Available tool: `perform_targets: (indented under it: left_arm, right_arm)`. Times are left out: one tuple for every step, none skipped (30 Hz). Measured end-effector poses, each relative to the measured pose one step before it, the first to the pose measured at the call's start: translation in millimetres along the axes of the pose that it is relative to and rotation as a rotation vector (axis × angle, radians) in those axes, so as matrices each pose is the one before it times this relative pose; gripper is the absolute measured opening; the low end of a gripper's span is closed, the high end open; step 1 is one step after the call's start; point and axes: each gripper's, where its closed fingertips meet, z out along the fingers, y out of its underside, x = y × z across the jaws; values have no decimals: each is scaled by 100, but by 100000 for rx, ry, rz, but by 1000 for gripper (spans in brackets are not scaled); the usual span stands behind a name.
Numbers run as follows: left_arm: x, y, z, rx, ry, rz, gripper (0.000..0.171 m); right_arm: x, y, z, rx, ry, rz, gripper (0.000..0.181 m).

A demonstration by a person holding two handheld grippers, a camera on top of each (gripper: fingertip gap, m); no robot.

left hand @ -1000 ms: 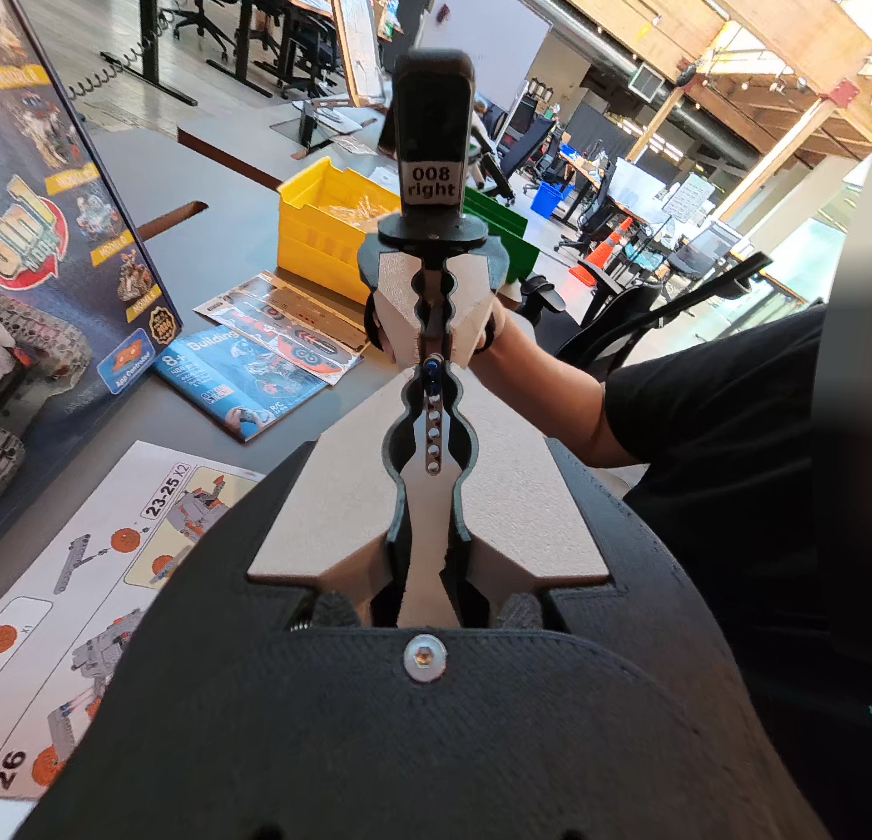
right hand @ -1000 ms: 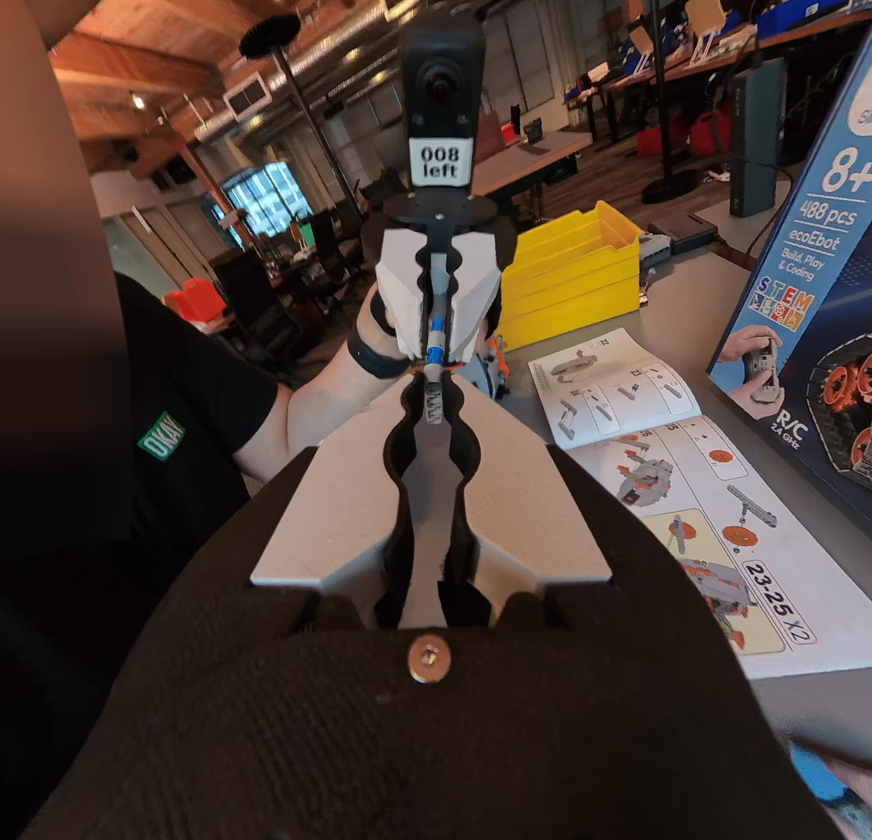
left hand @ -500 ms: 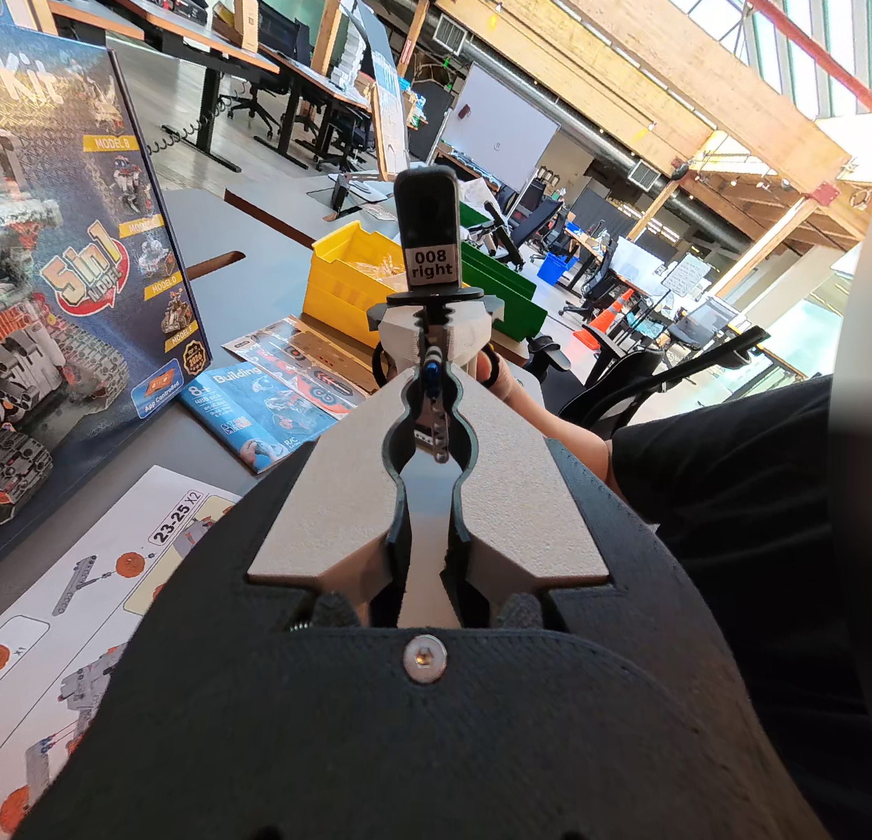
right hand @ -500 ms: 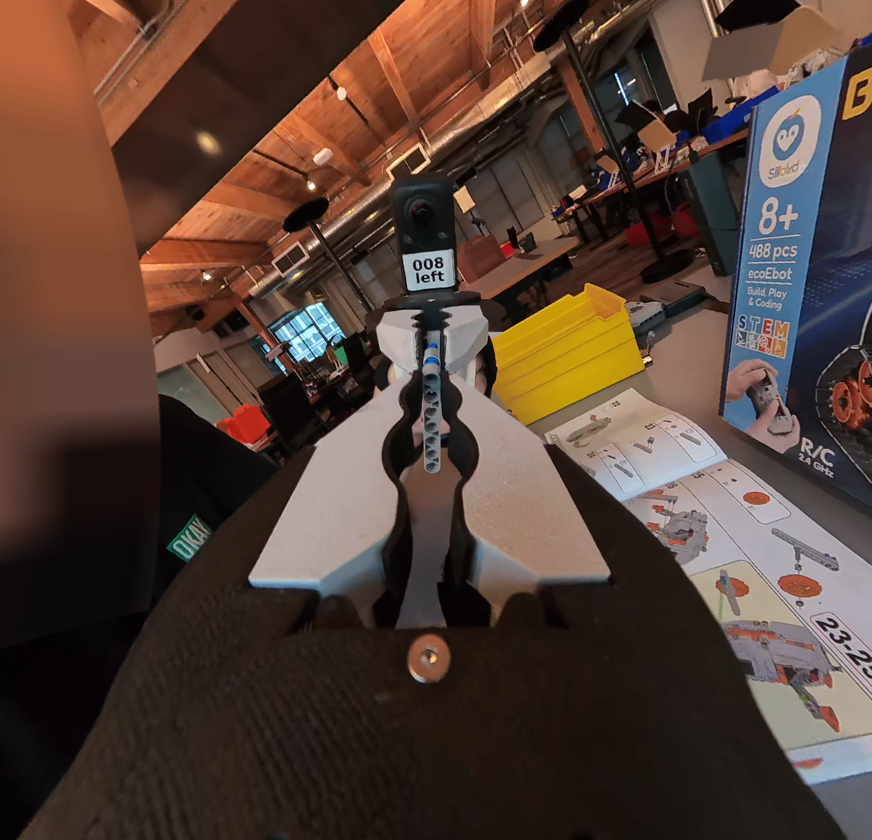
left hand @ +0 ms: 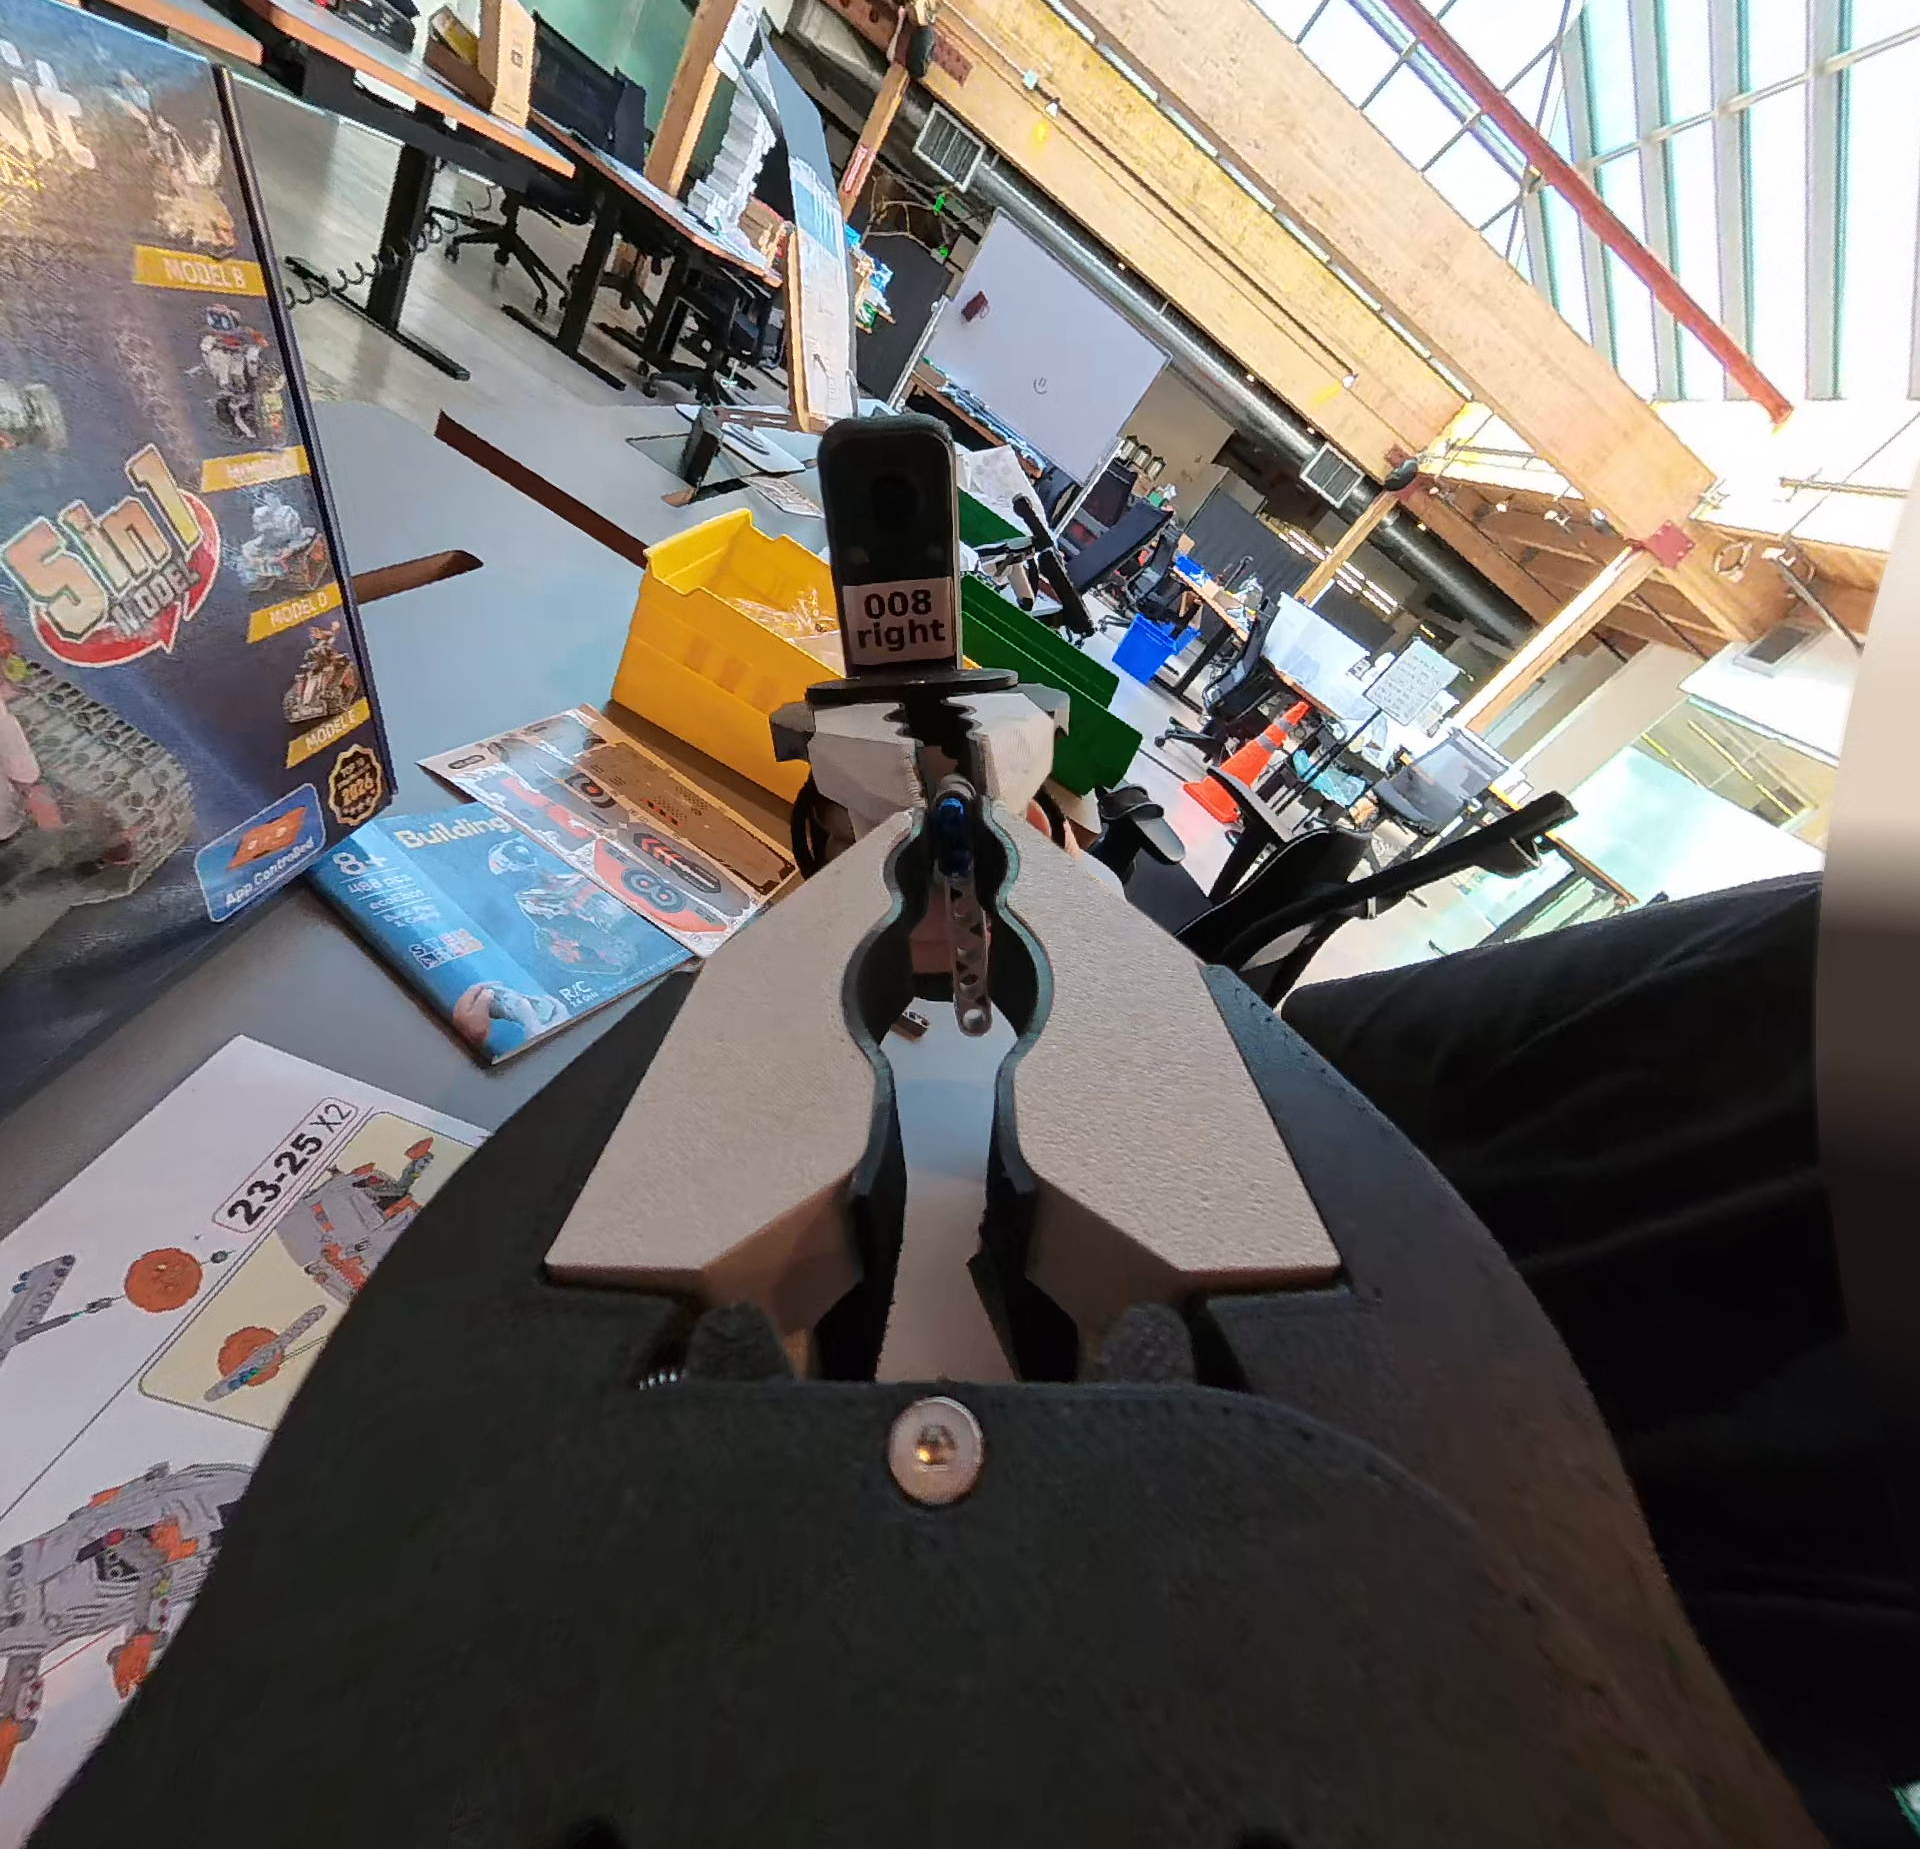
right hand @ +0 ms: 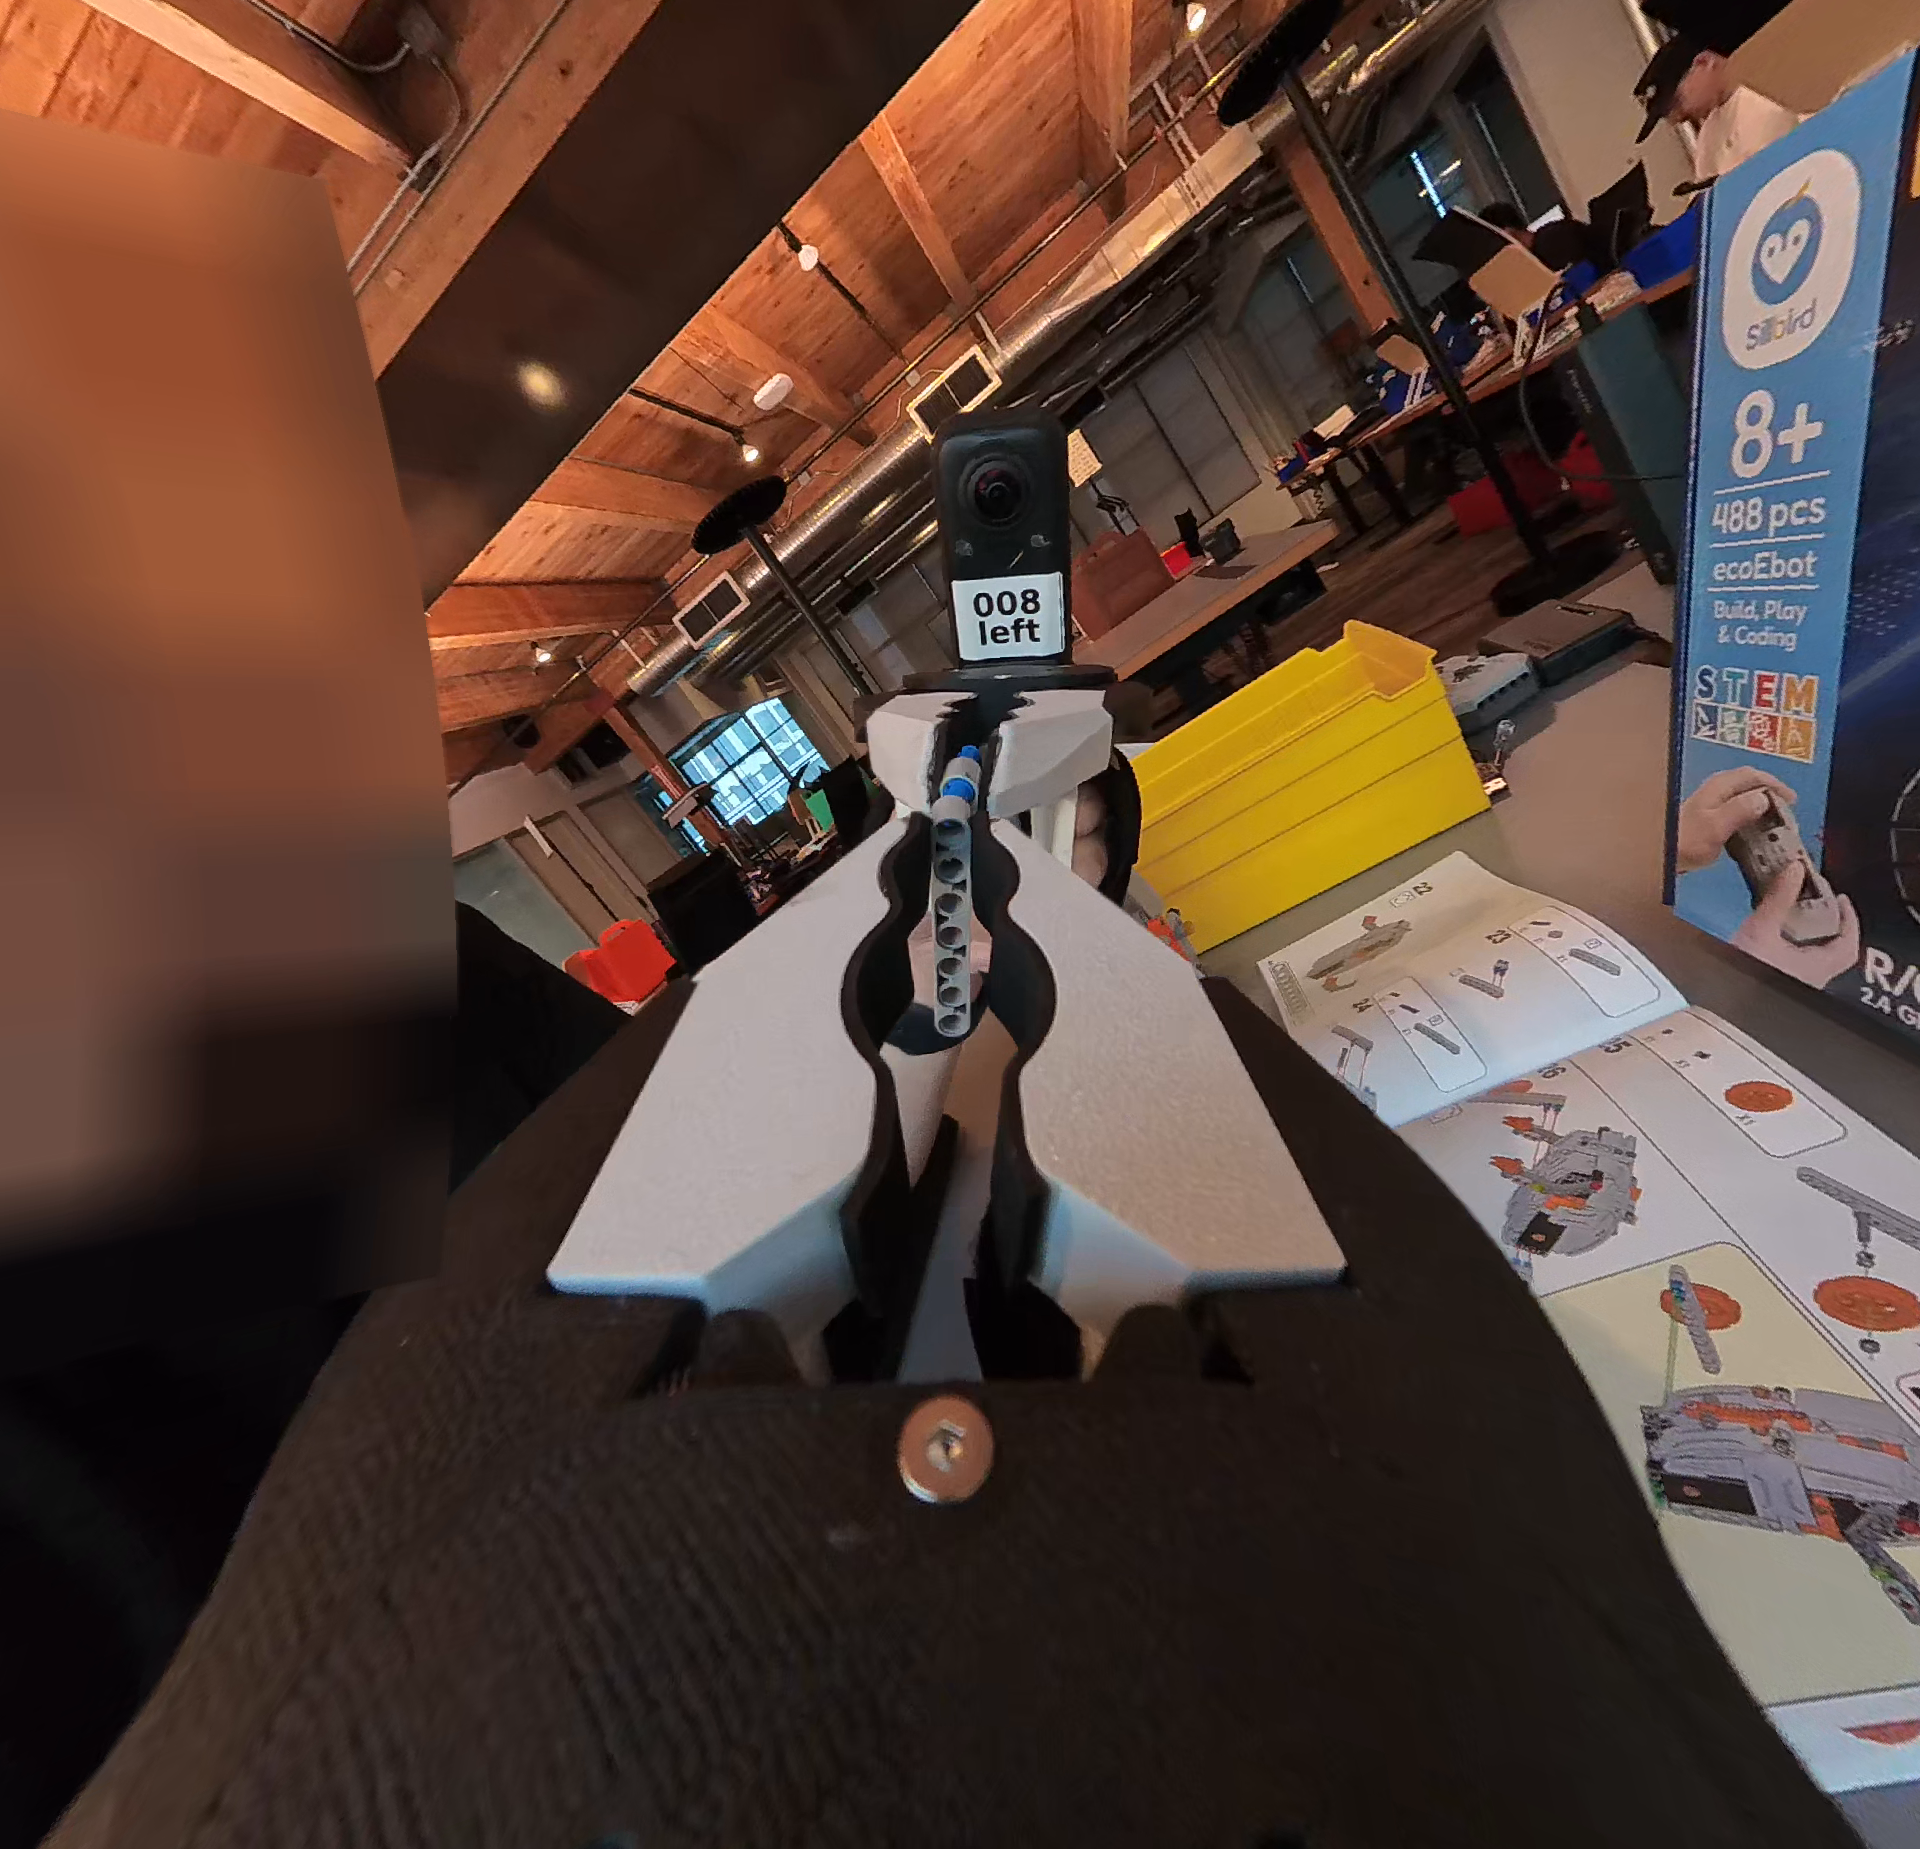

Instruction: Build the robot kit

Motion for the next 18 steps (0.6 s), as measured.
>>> perform_targets:
  left_arm:
    - [-72,-19,10,95,-578,268,6]
    - [-100,36,32,-233,-888,515,6]
    - [-112,43,60,-267,-1020,499,6]
    - [-175,36,75,-216,-1494,753,6]
    - [-226,55,65,-373,-1995,1017,6]
    - [-185,103,49,-579,-1602,893,6]
    - [15,30,16,-223,-18,35,6]
    - [61,-48,-9,367,568,-534,6]
    - [-28,-50,-13,384,-209,33,5]
    - [-121,22,13,-214,-1145,1267,5]
    - [-53,29,20,-383,-1294,2555,6]
    - [-46,-58,40,-4,-1543,2171,6]
    - [-10,-114,43,438,-1158,775,6]
    - [47,-136,40,696,-618,468,6]
    - [-9,-143,69,953,-827,785,6]
    - [-59,-178,103,1310,-1169,1004,6]
    - [-37,-141,128,1232,-1168,1271,6]
    - [-149,-84,115,697,-2052,1368,6]
  right_arm:
    - [69,5,-2,5,459,-177,5]
    - [108,21,-57,-304,762,-97,5]
    - [113,34,-66,-471,907,-157,5]
    - [183,5,-77,-347,1510,-326,5]
    - [249,29,-66,-433,1907,-91,5]
    - [233,62,-61,-624,1766,-153,5]
    - [-26,38,-27,-279,195,-463,5]
    - [-87,-38,20,287,-490,462,5]
    - [18,-47,33,436,-34,872,5]
    - [150,24,-4,154,430,668,5]
    - [70,52,-23,139,-355,600,5]
    - [54,-60,-20,812,-547,1221,5]
    - [2,-111,-1,1206,-727,992,5]
    - [-87,-104,-14,991,-1123,683,5]
    - [-21,-116,-13,940,-487,424,5]
    - [45,-176,-41,1327,106,-50,5]
    - [13,-194,-79,1431,-15,-546,6]
    - [132,-139,-67,1120,1078,-994,6]
